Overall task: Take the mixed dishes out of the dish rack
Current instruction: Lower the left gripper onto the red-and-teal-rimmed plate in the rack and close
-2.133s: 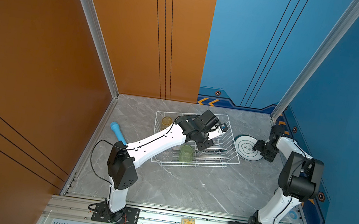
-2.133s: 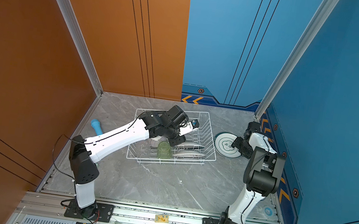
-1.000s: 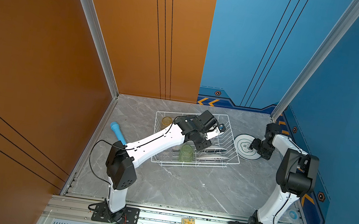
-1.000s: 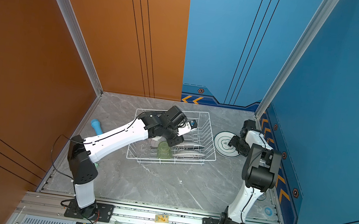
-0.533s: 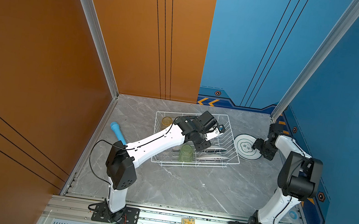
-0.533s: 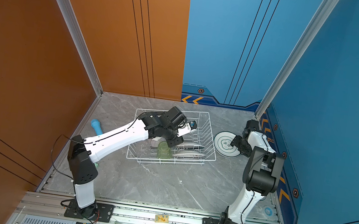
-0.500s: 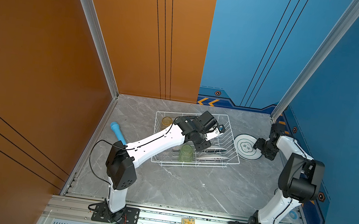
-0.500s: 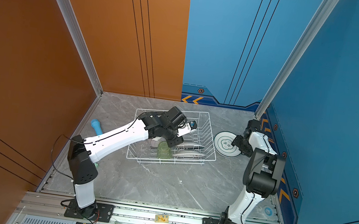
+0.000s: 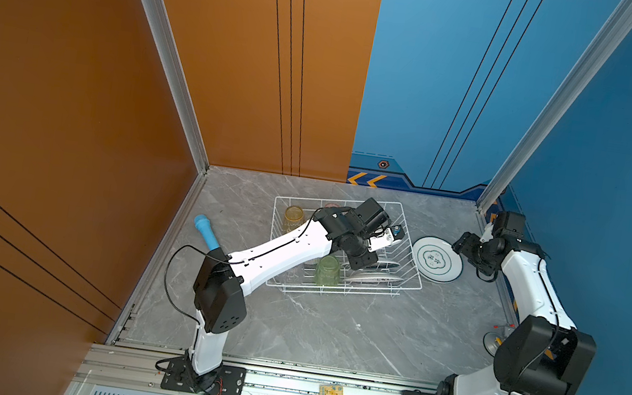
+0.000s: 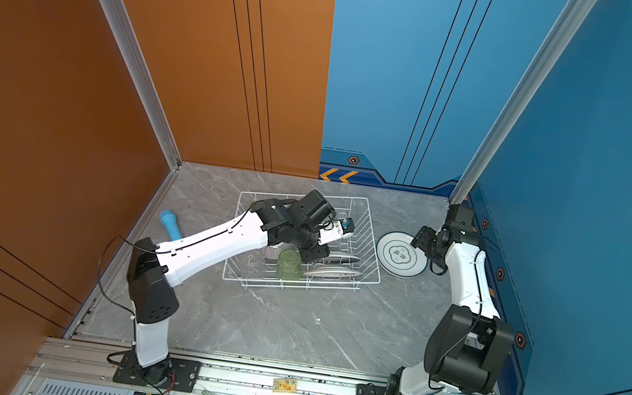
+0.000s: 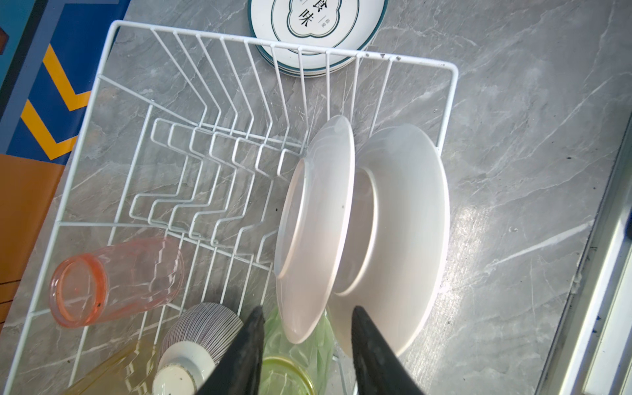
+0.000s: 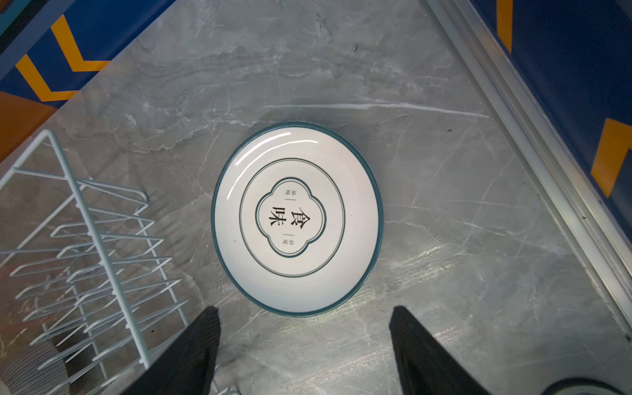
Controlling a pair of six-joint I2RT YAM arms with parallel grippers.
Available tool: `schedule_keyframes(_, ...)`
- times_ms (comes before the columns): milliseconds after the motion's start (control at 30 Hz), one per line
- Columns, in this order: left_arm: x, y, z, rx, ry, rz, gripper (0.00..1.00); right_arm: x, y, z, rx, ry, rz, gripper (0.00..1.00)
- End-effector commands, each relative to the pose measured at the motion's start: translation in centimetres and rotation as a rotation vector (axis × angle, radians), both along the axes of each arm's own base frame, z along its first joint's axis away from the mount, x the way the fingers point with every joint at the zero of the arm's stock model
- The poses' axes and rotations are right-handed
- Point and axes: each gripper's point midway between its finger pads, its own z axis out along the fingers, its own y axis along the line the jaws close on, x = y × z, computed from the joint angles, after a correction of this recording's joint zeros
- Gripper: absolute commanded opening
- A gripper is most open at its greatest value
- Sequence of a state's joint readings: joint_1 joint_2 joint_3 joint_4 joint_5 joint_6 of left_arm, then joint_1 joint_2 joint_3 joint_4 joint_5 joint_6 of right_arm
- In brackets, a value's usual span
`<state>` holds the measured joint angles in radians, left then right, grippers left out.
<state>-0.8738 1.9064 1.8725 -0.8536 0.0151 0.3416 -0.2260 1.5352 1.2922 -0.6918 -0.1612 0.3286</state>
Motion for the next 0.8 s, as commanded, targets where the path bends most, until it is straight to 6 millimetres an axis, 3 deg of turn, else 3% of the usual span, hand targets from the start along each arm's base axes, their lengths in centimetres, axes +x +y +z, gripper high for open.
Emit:
schedule_keyframes(0, -0.2, -1.2, -0.5, 0.004, 0.014, -0.053, 0.43, -1.2, 1.4, 0.8, 0.025, -0.004, 0.042, 0.77)
schedule_keyframes(233, 0.1, -2.1, -1.6, 0.005, 0.035, -0.073, 0.37, -1.4, 2.2, 2.2, 0.033, -0.043, 0.066, 0.77)
schedule_keyframes(767, 2.1, -2.5, -3.1, 0.066, -0.013, -0.047, 0.24, -1.6, 2.6, 2.2, 0.044, -0.049, 0.086, 0.77)
